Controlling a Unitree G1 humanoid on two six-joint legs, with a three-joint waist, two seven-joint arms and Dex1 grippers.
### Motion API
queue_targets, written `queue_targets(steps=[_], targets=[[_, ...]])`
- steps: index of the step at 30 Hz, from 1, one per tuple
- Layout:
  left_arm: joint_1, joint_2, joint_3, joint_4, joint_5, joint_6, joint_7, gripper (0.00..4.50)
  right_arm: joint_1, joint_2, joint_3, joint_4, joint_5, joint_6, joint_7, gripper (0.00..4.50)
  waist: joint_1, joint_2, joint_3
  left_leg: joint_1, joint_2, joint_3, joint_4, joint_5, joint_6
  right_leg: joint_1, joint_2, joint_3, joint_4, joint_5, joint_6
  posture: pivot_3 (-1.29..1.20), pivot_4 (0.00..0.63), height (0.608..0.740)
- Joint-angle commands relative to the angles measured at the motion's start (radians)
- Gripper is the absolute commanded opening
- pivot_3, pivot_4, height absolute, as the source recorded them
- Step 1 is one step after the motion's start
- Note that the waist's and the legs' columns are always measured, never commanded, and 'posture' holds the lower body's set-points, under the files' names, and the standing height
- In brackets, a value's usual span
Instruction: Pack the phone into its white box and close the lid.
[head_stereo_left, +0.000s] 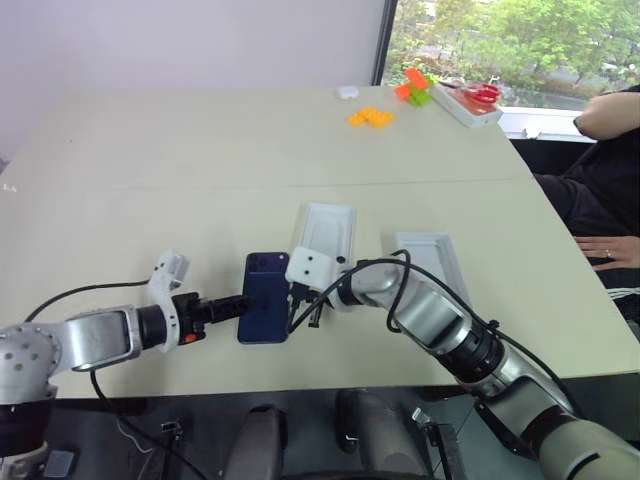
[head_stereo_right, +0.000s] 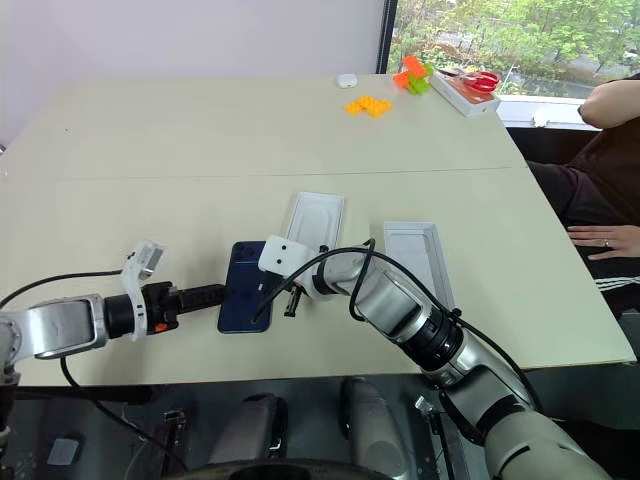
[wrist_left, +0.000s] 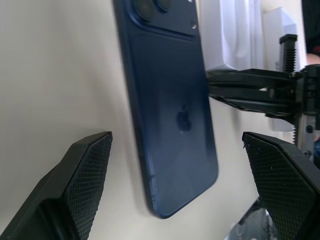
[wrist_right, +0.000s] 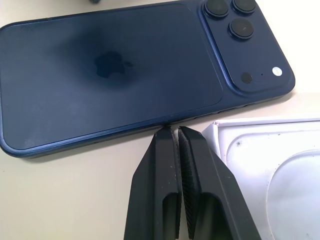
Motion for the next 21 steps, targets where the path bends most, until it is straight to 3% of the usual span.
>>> queue_targets(steps=[1,21], targets=[[0.009,0.000,-0.065,-0.015,-0.043,-0.016,0.013,4.40,-0.003,0.021,0.006,-0.006,0.002,-0.019,0.010,0.18,-0.001,0.000,0.000,0.000,0.000,0.000,0.000,0.000,0.000,0.000,0.000,0.000,0.000,0.000,0.000,0.00,0.150,0.732],[0.008,-0.034,-0.152,-0.047,-0.116,-0.155,0.061,4.40,-0.013,0.061,0.003,0.045,-0.024,-0.031,0.023,0.18,-0.003,0.000,0.000,0.002,0.000,-0.001,0.000,0.000,0.000,0.004,0.000,-0.001,-0.003,-0.001,0.001,0.00,0.150,0.732]])
